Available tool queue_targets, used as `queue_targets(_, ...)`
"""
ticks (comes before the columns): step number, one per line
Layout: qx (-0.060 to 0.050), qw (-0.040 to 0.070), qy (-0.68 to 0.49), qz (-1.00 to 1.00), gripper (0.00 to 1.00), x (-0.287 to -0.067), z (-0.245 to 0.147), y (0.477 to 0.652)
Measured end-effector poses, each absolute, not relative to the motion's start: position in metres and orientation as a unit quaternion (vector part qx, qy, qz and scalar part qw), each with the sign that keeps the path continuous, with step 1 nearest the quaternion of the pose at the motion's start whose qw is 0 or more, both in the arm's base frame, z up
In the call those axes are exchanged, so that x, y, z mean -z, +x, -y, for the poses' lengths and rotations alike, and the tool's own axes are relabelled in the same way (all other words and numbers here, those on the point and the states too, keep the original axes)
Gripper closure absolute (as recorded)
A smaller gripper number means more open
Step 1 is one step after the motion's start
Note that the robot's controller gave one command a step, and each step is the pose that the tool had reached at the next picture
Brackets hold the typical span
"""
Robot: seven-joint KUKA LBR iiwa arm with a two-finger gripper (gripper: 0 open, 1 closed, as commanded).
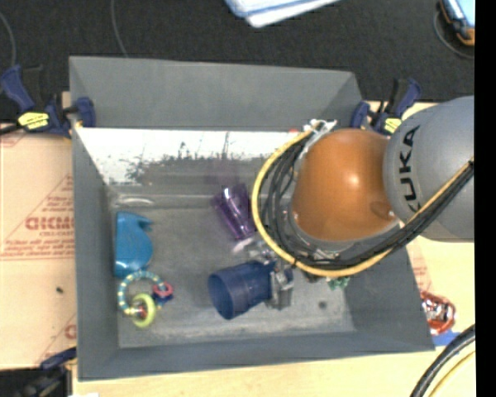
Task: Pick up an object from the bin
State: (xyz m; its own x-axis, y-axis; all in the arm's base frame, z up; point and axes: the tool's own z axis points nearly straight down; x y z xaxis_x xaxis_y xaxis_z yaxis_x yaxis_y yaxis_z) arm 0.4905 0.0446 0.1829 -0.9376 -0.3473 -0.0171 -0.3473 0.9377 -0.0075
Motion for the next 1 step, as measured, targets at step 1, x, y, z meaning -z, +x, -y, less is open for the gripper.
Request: queue_targets(1,0.002,0.008,-0.176,-0.984,1.0,-0.2617,-0.0379,0.4928)
